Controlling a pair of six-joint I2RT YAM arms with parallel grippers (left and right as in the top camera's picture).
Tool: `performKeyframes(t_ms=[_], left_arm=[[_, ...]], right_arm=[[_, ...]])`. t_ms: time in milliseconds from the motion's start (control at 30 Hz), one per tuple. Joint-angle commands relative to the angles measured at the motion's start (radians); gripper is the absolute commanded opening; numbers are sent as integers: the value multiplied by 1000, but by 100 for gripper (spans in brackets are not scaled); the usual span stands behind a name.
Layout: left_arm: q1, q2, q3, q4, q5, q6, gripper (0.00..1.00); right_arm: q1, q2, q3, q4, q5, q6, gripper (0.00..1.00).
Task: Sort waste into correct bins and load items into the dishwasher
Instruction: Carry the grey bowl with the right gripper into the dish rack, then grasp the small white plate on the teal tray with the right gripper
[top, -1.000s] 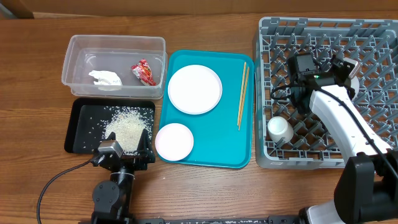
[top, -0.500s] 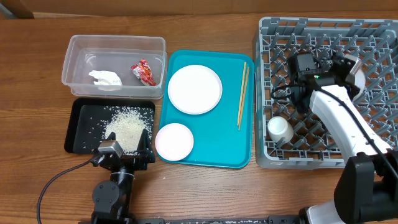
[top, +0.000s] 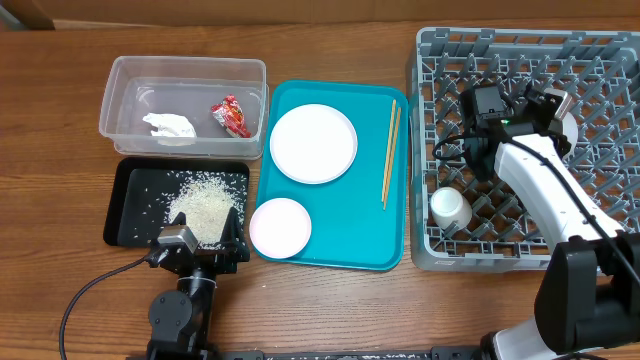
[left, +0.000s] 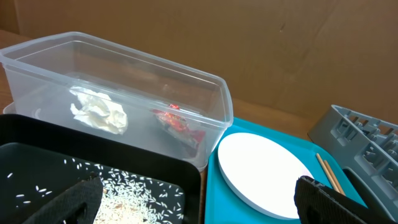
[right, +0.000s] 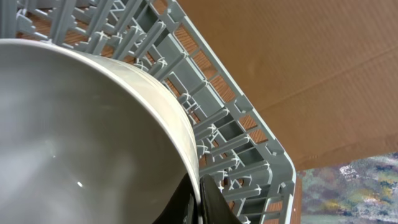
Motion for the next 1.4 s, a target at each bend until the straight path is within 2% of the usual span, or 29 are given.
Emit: performKeyframes(t_ms=[0, 167, 467, 567, 667, 733, 833, 900, 1067, 1167, 1233, 1367], left_arm=[[6, -12, -6, 4, 8, -6, 100], [6, -12, -6, 4, 8, -6, 100], [6, -12, -6, 5, 8, -6, 100], [6, -12, -6, 5, 8, -6, 100], [6, -12, -6, 4, 8, -6, 100], [6, -12, -6, 5, 8, -6, 100], [6, -12, -6, 4, 8, -6, 100], [6, -12, -6, 4, 8, -6, 100], [6, -12, -6, 4, 8, -6, 100], [6, -12, -6, 4, 8, -6, 100], [6, -12, -6, 4, 8, -6, 100], [6, -12, -6, 4, 8, -6, 100]], right_arm=[[40, 23, -6, -22, -69, -8, 6], [105, 23, -6, -73, -53, 10, 10], [127, 23, 6, -241, -60, 223, 12], [137, 19, 24, -289, -90, 286, 24], [153, 5, 38, -290, -93, 287, 34], [171, -11, 57, -295, -115, 287, 47], [210, -47, 92, -295, -185, 285, 57], [244, -78, 123, -297, -246, 276, 63], [347, -154, 212, -278, -493, 113, 65], [392, -188, 228, -274, -584, 90, 67], [412, -198, 228, -250, -730, 88, 67], [443, -191, 199, -154, -1115, -14, 67]])
